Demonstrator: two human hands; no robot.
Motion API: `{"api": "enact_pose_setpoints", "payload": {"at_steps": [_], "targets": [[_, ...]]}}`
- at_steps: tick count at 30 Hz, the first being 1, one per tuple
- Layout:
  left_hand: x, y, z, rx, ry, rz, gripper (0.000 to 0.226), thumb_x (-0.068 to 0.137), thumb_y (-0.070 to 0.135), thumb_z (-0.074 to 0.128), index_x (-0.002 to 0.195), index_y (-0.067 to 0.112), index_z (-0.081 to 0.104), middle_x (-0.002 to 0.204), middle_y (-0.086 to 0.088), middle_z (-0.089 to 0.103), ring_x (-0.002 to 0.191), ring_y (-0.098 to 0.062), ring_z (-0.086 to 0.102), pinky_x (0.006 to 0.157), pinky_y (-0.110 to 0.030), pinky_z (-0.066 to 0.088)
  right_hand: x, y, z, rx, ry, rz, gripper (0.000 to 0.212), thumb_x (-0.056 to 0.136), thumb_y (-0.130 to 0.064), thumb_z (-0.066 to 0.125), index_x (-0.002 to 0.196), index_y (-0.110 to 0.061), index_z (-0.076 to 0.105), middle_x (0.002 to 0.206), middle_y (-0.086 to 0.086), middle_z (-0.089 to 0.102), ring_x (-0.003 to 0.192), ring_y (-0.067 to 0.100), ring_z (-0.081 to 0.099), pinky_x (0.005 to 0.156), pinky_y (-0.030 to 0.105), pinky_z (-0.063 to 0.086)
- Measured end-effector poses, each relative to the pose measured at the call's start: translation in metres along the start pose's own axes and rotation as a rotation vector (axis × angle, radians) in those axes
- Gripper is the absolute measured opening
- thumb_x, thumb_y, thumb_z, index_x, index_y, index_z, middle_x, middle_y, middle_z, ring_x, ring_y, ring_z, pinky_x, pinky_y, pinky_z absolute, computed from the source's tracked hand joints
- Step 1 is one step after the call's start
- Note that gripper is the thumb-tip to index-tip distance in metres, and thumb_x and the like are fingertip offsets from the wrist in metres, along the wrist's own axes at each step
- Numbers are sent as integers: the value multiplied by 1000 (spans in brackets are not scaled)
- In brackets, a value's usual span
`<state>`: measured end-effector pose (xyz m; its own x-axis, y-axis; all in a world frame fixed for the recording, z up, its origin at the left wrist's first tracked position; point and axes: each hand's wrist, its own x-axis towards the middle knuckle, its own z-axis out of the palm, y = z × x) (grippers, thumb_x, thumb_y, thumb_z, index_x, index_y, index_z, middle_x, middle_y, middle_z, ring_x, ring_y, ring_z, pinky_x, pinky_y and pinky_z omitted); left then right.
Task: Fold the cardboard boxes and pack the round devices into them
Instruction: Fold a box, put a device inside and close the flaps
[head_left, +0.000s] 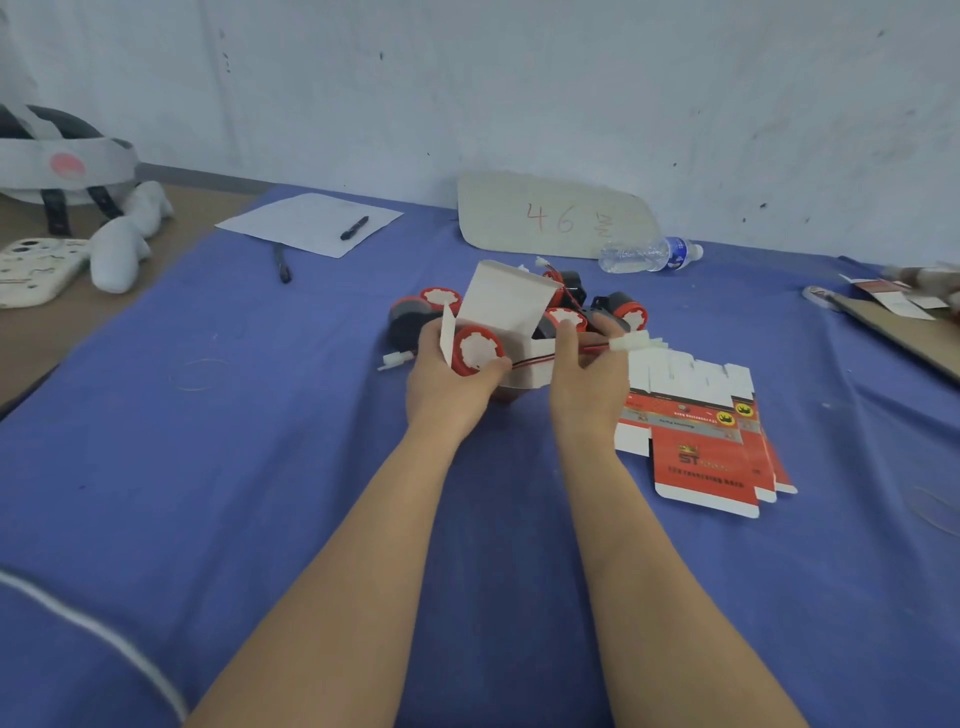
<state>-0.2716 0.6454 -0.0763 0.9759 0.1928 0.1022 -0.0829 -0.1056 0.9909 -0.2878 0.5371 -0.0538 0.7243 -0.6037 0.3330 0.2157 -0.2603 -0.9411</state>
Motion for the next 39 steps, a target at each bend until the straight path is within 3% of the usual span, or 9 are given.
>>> {"api": "enact_pose_setpoints", "payload": {"at_steps": [3,7,15,19,22,27,30,36,39], "targets": [[1,0,-1,38,82,-23,68,74,31,79,129,29,39,101,14,53,89,-12,51,75,-26,43,1,-3,-4,-196,64,-126,24,92,-34,58,102,-13,61,96,7,63,90,18,59,84,35,49],[2,-1,-2,-30,89,-2,63,77,26,78,128,26,41,95,18,53,84,-6,53,66,-19,42,-8,-15,-3,-66,-53,-161,29,96,-27,54,69,-20,47,61,-8,53,56,-2,51,55,10,41],[4,-1,1,-129,54,45,44,86,17,68,113,33,37,99,18,54,85,4,54,63,-7,40,-11,-28,-4,8,-228,-126,35,97,-37,48,78,-15,66,68,-1,66,63,15,58,66,36,51],[2,1,-2,-97,161,25,56,84,19,70,131,24,40,117,8,56,98,-11,57,79,-24,48,-3,-21,-3,-61,-270,-65,30,99,-34,41,95,-11,60,65,-10,52,53,-5,46,52,9,35],[2,2,-2,-100,215,42,60,82,16,70,134,19,40,127,2,54,113,-19,56,90,-40,53,2,-18,-5,-78,-275,27,15,95,-16,40,81,-15,45,60,-6,42,41,-2,39,41,12,29],[0,3,-4,-40,259,104,57,83,14,68,133,21,40,127,5,51,119,-19,51,91,-37,50,2,-17,-8,-29,-192,72,10,91,-13,54,83,-19,53,81,5,62,73,16,56,68,30,49],[-4,5,-2,18,206,155,60,85,14,66,137,21,37,132,5,47,118,-16,50,85,-30,47,3,-15,-9,66,-87,96,13,92,-16,57,80,-19,61,76,-1,64,74,13,61,76,33,55],[-13,8,3,158,100,297,64,86,14,65,142,15,35,134,-4,44,113,-22,53,88,-42,51,15,-7,-18,628,39,462,28,93,-6,57,120,-2,54,80,4,63,65,8,61,60,16,53],[-14,8,4,218,100,328,64,87,15,66,142,19,34,134,-1,43,112,-21,53,84,-44,53,12,-10,-19,806,-73,610,8,95,-5,54,99,-2,60,75,7,65,60,11,61,53,16,51]]}}
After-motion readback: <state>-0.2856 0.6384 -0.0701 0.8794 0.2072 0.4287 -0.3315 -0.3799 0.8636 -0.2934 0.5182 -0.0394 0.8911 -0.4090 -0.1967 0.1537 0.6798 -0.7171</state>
